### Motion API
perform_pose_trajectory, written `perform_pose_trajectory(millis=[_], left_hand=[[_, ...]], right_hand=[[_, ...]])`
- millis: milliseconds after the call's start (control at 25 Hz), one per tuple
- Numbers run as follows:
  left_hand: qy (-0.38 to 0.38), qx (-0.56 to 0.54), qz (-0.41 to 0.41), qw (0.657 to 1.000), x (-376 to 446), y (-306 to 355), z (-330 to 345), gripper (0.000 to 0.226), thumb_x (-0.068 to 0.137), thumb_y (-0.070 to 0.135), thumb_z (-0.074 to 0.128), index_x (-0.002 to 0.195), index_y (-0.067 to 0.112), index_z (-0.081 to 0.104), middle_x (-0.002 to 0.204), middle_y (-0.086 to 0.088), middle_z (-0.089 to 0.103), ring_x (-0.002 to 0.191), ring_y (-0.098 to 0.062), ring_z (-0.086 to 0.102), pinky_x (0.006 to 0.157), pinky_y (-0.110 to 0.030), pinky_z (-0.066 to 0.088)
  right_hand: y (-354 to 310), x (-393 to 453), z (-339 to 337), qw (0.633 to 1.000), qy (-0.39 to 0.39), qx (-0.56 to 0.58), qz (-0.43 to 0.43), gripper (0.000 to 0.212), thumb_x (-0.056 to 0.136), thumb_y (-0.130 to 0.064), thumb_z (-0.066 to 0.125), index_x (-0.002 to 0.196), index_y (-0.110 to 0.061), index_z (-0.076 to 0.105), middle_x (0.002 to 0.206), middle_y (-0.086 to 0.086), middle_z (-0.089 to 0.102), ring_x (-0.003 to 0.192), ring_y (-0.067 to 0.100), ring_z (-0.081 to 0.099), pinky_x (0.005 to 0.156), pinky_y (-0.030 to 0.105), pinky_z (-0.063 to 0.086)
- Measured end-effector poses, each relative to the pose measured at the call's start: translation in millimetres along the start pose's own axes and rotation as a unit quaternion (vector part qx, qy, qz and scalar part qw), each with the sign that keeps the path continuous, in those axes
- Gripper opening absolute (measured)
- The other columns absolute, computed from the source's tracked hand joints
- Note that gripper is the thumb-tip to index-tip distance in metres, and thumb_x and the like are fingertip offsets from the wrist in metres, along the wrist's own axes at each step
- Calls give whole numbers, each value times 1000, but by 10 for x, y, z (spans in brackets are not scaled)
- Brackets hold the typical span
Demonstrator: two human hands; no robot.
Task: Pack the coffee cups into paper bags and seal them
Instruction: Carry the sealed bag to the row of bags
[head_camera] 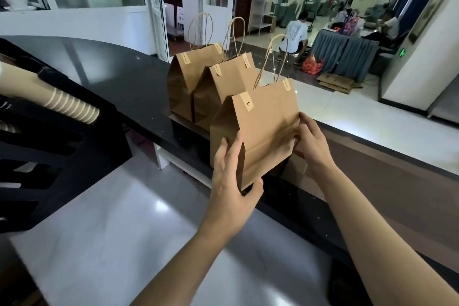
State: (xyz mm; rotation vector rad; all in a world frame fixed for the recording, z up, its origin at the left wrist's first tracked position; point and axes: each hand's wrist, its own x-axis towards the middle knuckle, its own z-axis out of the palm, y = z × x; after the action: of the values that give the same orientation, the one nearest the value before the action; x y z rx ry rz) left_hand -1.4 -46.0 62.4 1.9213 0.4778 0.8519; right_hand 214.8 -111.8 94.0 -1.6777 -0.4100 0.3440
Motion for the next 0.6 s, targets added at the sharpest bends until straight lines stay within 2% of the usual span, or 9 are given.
perform_pose_trajectory(millis=[80, 200, 320, 400, 600], left_hand=[[-5, 2, 4, 1000, 91, -36, 114, 96, 92, 16, 71, 155, 58, 11, 168, 12, 4, 153, 4, -1, 121, -48, 34], [-5, 10, 9, 1000, 233, -85, 239, 97, 92, 15, 71, 155, 57, 11, 168, 14, 3, 155, -1, 3, 120, -45, 35], [-5, 17, 11, 1000, 384, -146, 327, 97, 92, 16, 72, 156, 56, 11, 167, 17, 1, 155, -5, 8, 121, -44, 35], [-5, 15, 8, 1000, 478, -208, 371, 96, 91, 17, 73, 156, 56, 12, 166, 18, 0, 154, -7, 12, 120, -43, 37], [-15, -1, 3, 1000, 685, -314, 517, 98, 90, 13, 73, 156, 54, 14, 166, 16, -2, 152, -9, 19, 116, -43, 42]], right_hand=[[52, 151, -20, 1000, -4, -4, 5, 51, 100, -38, 50, 151, -38, 45, 133, -13, 58, 126, 13, 56, 108, 49, 50], [128, 335, -19, 1000, -13, -9, 7, 56, 100, -40, 52, 154, -38, 38, 126, -17, 59, 123, 13, 58, 104, 52, 52], [183, 498, 32, 1000, -24, -9, 8, 65, 97, -40, 60, 157, -35, 34, 143, -6, 56, 129, 15, 56, 105, 51, 52], [212, 599, 76, 999, -7, -43, -11, 69, 95, -40, 64, 157, -34, 34, 146, -1, 53, 132, 17, 54, 105, 50, 52], [255, 785, 225, 997, 27, -59, -30, 50, 99, -35, 61, 146, -31, 46, 131, -1, 62, 115, 16, 63, 95, 51, 58]])
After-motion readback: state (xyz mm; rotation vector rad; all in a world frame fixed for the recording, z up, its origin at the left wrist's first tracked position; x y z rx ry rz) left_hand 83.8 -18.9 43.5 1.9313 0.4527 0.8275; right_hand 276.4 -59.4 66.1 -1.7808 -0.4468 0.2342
